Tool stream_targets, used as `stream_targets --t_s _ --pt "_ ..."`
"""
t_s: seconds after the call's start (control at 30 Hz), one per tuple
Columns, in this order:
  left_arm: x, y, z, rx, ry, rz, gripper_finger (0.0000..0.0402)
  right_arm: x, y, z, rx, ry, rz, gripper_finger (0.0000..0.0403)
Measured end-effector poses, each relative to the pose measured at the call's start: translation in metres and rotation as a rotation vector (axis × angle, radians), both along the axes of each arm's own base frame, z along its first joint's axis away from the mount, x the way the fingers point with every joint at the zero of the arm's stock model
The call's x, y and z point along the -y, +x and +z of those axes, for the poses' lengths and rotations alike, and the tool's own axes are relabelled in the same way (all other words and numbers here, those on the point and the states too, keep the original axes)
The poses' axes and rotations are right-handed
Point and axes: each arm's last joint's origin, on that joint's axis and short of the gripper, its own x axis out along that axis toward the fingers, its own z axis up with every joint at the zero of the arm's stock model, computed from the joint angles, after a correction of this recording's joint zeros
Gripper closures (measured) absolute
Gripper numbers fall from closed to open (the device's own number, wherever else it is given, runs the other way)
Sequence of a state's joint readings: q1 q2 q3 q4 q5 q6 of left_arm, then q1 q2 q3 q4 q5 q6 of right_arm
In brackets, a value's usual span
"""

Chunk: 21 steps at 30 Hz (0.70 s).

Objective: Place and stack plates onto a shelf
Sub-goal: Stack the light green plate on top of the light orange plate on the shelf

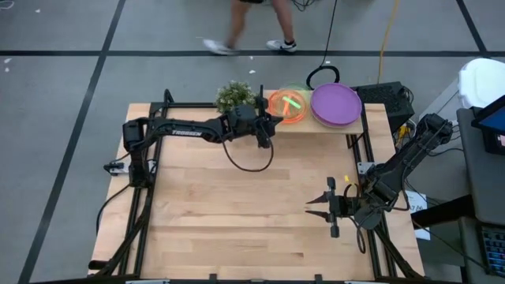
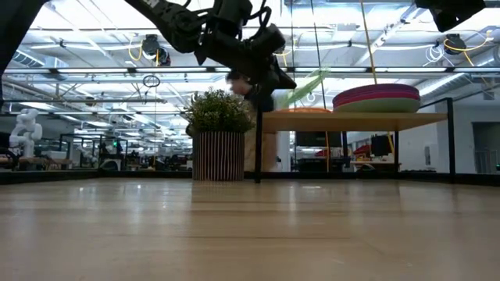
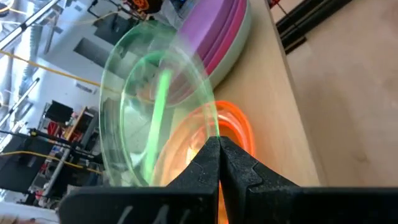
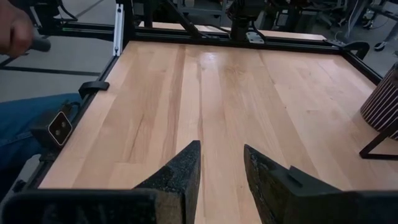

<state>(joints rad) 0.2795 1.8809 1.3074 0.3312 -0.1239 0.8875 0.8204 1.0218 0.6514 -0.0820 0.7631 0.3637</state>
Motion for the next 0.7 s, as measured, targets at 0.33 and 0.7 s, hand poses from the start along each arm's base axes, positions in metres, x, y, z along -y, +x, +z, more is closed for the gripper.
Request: stream_targets --t_s 0.33,0.7 --pt "-0.015 -0.005 -0.002 0.011 -0.064 0.054 0.0399 0.000 0.000 0.000 0.000 -0.001 0.001 0.0298" --pt "-0.021 -0.008 -0.003 0.014 -0.115 0.048 0.0398 0.000 0.000 0.000 -0.001 -0.004 0.005 0.0298"
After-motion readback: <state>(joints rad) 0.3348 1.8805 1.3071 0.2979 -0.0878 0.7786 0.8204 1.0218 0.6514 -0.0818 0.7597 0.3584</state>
